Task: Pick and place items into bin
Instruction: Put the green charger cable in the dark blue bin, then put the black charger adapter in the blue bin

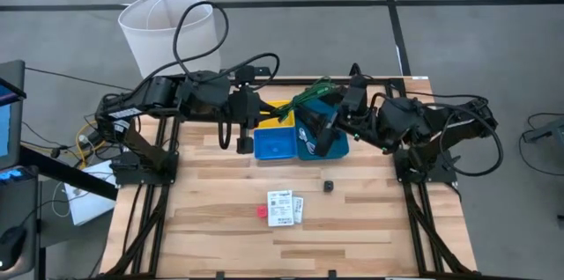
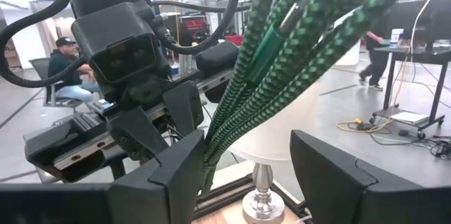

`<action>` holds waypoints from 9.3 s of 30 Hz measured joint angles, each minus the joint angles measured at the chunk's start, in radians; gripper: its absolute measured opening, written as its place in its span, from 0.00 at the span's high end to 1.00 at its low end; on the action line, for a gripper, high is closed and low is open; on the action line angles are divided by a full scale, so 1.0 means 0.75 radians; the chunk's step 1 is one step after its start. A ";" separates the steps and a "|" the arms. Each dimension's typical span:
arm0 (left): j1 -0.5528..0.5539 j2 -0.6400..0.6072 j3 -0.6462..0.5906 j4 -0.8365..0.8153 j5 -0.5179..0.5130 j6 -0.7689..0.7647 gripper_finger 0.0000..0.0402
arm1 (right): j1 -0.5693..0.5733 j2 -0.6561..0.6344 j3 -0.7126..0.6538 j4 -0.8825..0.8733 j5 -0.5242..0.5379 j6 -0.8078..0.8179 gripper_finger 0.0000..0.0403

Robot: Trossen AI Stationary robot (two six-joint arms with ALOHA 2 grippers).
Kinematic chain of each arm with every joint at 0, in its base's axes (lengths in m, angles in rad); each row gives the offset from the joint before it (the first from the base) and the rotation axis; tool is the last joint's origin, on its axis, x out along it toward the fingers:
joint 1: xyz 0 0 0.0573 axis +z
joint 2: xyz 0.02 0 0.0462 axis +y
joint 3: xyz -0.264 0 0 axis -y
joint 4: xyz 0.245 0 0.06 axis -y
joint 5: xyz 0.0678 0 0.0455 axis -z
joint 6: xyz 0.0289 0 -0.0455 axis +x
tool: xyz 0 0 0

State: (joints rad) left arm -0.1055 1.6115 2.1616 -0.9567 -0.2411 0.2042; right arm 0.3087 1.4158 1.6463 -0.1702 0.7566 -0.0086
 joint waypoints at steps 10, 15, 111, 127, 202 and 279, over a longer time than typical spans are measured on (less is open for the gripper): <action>0.001 0.010 0.000 0.011 -0.014 -0.032 0.98 | -0.005 -0.001 0.000 0.005 -0.026 -0.001 0.89; -0.001 0.014 0.000 0.011 -0.012 -0.040 0.98 | -0.004 -0.001 0.000 0.018 -0.069 -0.024 0.96; -0.222 -0.383 -0.176 -0.129 -0.394 -0.428 0.89 | -0.536 0.331 0.129 -1.676 -0.551 0.477 0.61; -0.240 -1.011 -1.512 0.695 -0.489 -0.841 0.89 | -0.324 0.297 0.128 -1.358 -0.554 0.447 0.60; -0.250 -1.099 -1.901 0.953 -0.489 -0.784 0.89 | -0.011 0.302 -0.610 -1.035 -1.005 0.352 0.42; -0.250 -1.099 -1.901 0.954 -0.483 -0.786 0.89 | -0.013 0.368 -0.788 -0.764 -0.937 0.383 0.37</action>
State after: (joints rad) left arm -0.2928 0.7872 0.7361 -0.2410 -0.6033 -0.3851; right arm 0.2988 1.6921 1.0555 -0.7434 0.0536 0.2788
